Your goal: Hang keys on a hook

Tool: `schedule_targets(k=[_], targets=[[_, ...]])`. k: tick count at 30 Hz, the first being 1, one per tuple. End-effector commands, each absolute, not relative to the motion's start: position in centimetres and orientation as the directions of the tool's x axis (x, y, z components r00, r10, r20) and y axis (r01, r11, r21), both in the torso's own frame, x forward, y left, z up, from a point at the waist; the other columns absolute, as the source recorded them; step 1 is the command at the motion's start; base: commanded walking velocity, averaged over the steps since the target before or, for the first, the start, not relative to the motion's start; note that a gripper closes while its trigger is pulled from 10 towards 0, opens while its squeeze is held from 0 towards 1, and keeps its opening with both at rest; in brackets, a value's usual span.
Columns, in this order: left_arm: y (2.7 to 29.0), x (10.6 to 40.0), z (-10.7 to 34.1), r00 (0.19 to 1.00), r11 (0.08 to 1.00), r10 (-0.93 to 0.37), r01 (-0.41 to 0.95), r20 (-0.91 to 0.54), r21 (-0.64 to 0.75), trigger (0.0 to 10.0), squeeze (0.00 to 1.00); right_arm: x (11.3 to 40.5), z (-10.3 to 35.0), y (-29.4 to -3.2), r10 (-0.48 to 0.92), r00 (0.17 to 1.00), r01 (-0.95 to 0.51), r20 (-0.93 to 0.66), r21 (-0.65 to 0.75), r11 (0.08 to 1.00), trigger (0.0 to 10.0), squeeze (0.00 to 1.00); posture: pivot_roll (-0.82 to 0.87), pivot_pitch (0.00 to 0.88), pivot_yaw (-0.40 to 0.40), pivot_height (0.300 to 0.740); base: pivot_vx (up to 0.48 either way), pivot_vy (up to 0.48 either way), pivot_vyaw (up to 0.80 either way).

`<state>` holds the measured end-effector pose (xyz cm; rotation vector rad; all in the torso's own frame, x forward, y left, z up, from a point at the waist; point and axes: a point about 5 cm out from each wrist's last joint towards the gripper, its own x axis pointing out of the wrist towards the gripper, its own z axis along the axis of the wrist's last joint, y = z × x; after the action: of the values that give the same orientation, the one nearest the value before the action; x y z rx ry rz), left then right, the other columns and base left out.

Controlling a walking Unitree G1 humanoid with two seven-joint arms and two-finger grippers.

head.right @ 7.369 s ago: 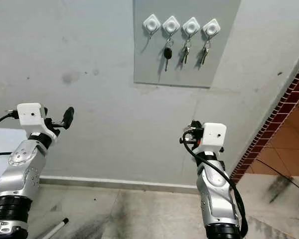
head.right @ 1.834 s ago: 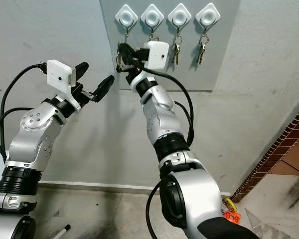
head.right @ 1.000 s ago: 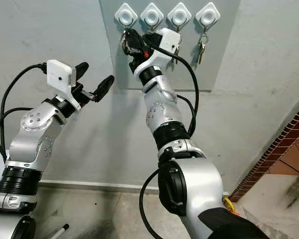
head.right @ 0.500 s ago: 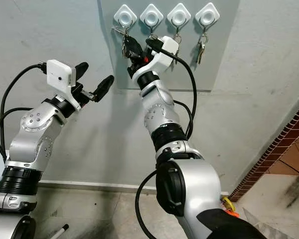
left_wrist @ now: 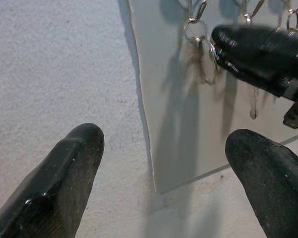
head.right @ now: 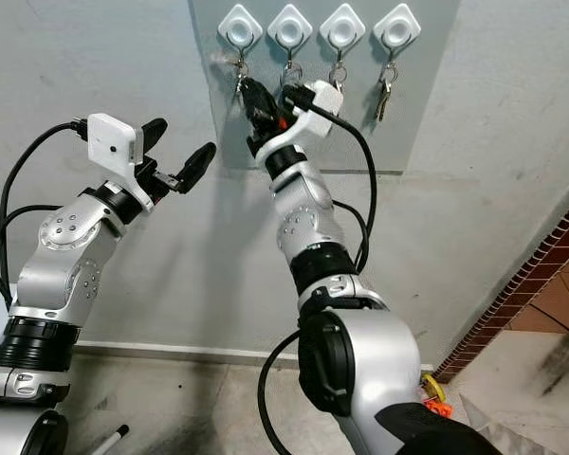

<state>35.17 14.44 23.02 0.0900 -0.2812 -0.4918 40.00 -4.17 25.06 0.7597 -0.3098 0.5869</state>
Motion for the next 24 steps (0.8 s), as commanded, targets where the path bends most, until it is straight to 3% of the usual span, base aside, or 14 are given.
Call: schedule_targets(k=[1, 12, 19, 24], targets=[[14.8, 35.2, 23.6, 0.847, 0.885, -0.465, 0.438, 0.257, 0.160, 10.0, 0.00, 39.9, 25.5, -3.9, 0.389, 0.778, -0.626, 0.493, 0.550, 0.554, 10.0, 1.00, 0.06, 0.044, 0.049, 0.740, 0.000, 0.000, 0.00], [15.1, 35.1, 23.4, 0.856, 0.894, -0.449, 0.423, 0.257, 0.150, 10.0, 0.00, 39.3, 26.1, -4.4, 0.362, 0.700, -0.713, 0.616, 0.564, 0.417, 10.0, 1.00, 0.06, 0.044, 0.051, 0.740, 0.000, 0.000, 0.00], [15.3, 34.9, 22.6, 0.874, 0.913, -0.409, 0.390, 0.263, 0.123, 10.0, 0.00, 38.6, 24.2, -4.8, 0.409, 0.675, -0.736, 0.614, 0.523, 0.429, 10.0, 1.00, 0.06, 0.036, 0.048, 0.740, 0.000, 0.000, 0.00], [15.9, 34.7, 20.4, 0.909, 0.935, -0.356, 0.347, 0.219, 0.078, 10.0, 0.00, 37.8, 20.6, -6.0, 0.451, 0.713, -0.701, 0.538, 0.520, 0.487, 10.0, 1.00, 0.06, 0.032, 0.046, 0.740, 0.000, 0.000, 0.00]])
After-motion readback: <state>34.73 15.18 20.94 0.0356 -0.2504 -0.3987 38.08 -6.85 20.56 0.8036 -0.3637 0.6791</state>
